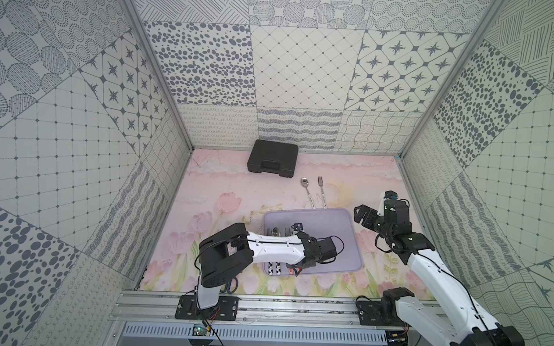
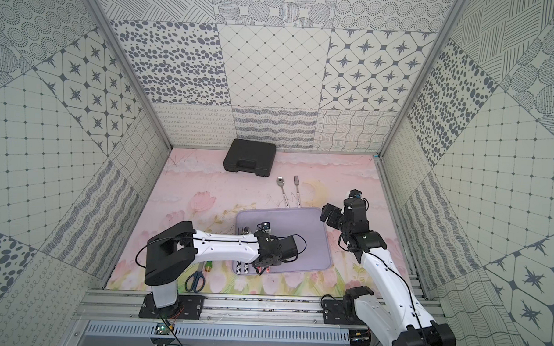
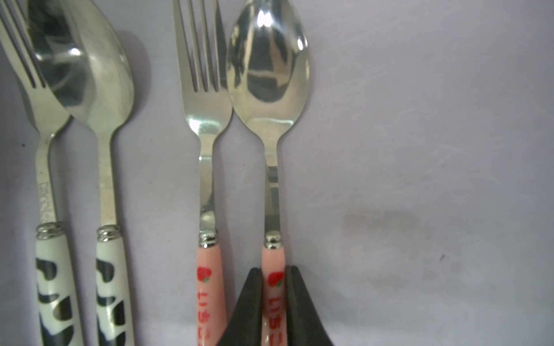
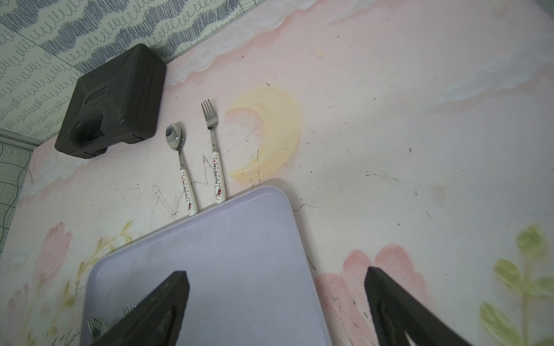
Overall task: Set the spoon and fork side by side
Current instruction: Place the spoon on the tray.
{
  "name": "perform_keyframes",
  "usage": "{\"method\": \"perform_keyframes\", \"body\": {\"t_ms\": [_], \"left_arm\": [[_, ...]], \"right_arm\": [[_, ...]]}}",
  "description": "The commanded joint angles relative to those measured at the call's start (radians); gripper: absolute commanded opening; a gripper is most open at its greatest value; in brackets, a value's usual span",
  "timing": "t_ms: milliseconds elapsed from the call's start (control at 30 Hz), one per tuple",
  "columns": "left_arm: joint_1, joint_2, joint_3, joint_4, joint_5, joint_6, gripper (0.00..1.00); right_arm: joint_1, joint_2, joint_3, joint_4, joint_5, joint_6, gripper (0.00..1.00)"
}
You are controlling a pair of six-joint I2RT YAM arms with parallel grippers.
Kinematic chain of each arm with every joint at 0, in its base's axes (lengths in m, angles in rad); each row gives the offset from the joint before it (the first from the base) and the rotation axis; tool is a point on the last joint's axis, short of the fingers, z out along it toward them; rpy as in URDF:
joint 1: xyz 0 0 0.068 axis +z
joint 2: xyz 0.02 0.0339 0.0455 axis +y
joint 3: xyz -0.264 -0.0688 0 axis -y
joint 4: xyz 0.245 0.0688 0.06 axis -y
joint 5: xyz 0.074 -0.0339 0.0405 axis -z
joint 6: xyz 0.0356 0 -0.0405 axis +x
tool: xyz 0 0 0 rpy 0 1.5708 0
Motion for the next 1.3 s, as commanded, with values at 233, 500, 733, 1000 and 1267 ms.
{"method": "perform_keyframes", "body": {"t_ms": [233, 500, 733, 1000, 1267], "left_arm": [[-0.005, -0.004, 0.001, -0.061, 0.030, -0.013, 0.04], [-0.008, -0.011, 0.005, -0.084, 0.015, -0.022, 0.05], [-0.009, -0.005, 0.008, -0.084, 0.018, -0.025, 0.06], [-0.012, -0.008, 0.026, -0.093, 0.013, -0.011, 0.17], [-0.015, -0.037, 0.049, -0.101, -0.001, 0.005, 0.26]], "right_arm": [[0.009, -0.008, -0.012, 0.053, -0.006, 0.006, 0.97], [0.009, -0.008, -0.013, 0.055, -0.008, 0.006, 0.97], [0.009, -0.010, -0.013, 0.055, -0.008, 0.006, 0.97], [0.009, -0.011, -0.013, 0.054, -0.008, 0.006, 0.97], [0.008, -0.012, -0.013, 0.055, -0.008, 0.006, 0.97]]}}
